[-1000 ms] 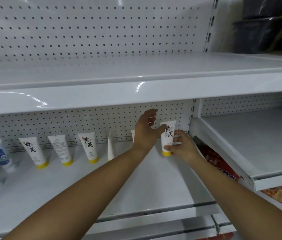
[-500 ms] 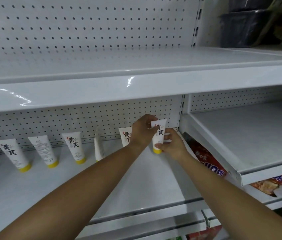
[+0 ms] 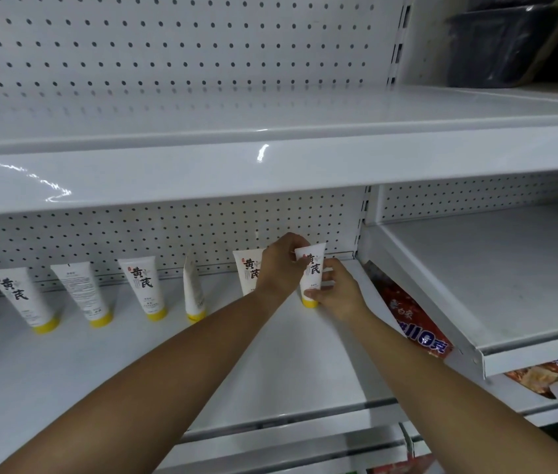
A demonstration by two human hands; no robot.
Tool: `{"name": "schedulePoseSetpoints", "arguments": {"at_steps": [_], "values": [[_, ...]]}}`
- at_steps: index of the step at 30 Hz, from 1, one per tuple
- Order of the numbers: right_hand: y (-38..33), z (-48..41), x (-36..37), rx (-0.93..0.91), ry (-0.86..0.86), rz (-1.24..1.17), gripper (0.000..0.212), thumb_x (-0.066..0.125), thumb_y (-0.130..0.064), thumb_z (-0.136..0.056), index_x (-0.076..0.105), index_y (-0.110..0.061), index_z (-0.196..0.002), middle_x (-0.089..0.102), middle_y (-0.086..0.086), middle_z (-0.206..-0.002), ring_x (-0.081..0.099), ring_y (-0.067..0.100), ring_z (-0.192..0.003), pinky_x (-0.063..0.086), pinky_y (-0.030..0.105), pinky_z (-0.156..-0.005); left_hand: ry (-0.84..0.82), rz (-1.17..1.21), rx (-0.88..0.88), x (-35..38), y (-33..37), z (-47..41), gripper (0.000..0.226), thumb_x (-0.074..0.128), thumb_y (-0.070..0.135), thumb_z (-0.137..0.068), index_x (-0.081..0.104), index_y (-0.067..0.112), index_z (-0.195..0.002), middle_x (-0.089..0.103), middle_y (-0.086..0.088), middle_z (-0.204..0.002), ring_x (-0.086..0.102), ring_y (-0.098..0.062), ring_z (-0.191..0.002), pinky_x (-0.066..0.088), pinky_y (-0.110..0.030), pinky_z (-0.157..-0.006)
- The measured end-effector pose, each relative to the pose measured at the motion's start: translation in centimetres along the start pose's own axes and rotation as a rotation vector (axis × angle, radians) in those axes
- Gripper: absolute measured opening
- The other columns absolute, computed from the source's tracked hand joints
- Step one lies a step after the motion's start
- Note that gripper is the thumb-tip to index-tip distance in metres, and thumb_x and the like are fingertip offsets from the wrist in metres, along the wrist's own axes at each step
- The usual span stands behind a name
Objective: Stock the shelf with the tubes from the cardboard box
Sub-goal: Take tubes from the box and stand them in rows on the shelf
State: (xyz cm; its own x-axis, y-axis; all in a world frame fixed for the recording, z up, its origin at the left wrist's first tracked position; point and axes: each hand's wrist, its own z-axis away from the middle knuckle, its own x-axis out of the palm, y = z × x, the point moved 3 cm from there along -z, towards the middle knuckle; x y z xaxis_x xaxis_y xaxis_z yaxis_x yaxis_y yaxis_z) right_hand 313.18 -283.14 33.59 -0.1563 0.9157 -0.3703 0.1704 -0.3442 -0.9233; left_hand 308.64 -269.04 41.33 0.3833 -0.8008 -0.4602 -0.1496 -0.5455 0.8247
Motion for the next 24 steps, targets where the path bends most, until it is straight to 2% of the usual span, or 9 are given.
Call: {"name": "schedulePoseSetpoints", "arguments": {"at_steps": [4,6,11,16,18,22,24], "values": [[0.6,-0.2,0.1,0.023,-0.017,-0.032,0.059,0.086,-0.006,-0.065,0.056,-0.032,-0.108,0.062,-0.009,-0.104,0.064,0.019,-0.099,0.057,0.040,-0.087,-0.019,-0.006,-0.008,0.1,-0.1,-0.2,0.022,0.069,0.001,-0.084,0.064,0.020,-0.093,0.066,0.010,-0.087,0.066,-0.013,-0.084,0.053,-0.024,-0.072],[0.9,-0.3,0.1,0.032,-0.019,-0.051,0.059,0.087,-0.007,-0.064,0.055,-0.037,-0.103,0.064,-0.008,-0.105,0.065,0.021,-0.101,0.056,0.047,-0.090,-0.032,-0.011,-0.005,0.2,-0.1,-0.3,0.022,0.069,0.002,-0.084,0.064,0.020,-0.094,0.066,0.009,-0.088,0.065,-0.012,-0.084,0.053,-0.023,-0.072],[1.2,0.0,0.1,0.054,-0.004,-0.038,0.056,0.086,-0.006,-0.067,0.054,-0.033,-0.105,0.063,-0.008,-0.105,0.064,0.020,-0.100,0.055,0.046,-0.090,-0.065,-0.013,0.013,0.5,-0.1,-0.1,0.023,0.069,0.001,-0.085,0.064,0.020,-0.098,0.070,0.004,-0.095,0.066,-0.009,-0.086,0.057,-0.024,-0.076],[0.7,0.6,-0.2,0.059,-0.032,0.055,0.055,0.087,-0.010,-0.069,0.056,-0.022,-0.113,0.065,-0.006,-0.104,0.067,0.017,-0.096,0.056,0.033,-0.084,-0.085,-0.068,0.029,0.5,0.1,0.2,0.022,0.067,0.004,-0.085,0.065,0.018,-0.102,0.070,0.003,-0.097,0.066,-0.013,-0.089,0.056,-0.028,-0.081],[0.7,0.8,-0.9,0.064,-0.033,0.151,0.049,0.086,-0.012,-0.071,0.060,-0.019,-0.112,0.068,-0.004,-0.100,0.067,0.015,-0.094,0.054,0.028,-0.082,-0.100,-0.128,0.022,0.5,0.3,0.3,0.027,0.067,0.008,-0.086,0.066,0.018,-0.111,0.069,0.000,-0.105,0.064,-0.016,-0.095,0.054,-0.032,-0.087],[-0.8,1.2,-4.0,0.047,0.005,0.271,0.031,0.072,-0.004,-0.082,0.060,-0.009,-0.110,0.062,0.009,-0.090,0.063,0.026,-0.085,0.058,0.038,-0.085,-0.090,-0.230,0.084,0.1,1.9,1.0,0.051,0.068,0.023,-0.089,0.054,0.015,-0.138,0.058,-0.006,-0.131,0.056,-0.021,-0.119,0.047,-0.036,-0.101],[-2.8,1.3,-6.3,0.001,0.000,0.302,0.029,0.068,-0.009,-0.087,0.062,-0.007,-0.116,0.065,0.009,-0.101,0.064,0.027,-0.096,0.052,0.035,-0.095,-0.062,-0.286,0.121,-1.1,3.3,1.2,0.053,0.064,0.033,-0.092,0.053,0.015,-0.140,0.058,-0.006,-0.133,0.054,-0.022,-0.121,0.049,-0.038,-0.098]]}}
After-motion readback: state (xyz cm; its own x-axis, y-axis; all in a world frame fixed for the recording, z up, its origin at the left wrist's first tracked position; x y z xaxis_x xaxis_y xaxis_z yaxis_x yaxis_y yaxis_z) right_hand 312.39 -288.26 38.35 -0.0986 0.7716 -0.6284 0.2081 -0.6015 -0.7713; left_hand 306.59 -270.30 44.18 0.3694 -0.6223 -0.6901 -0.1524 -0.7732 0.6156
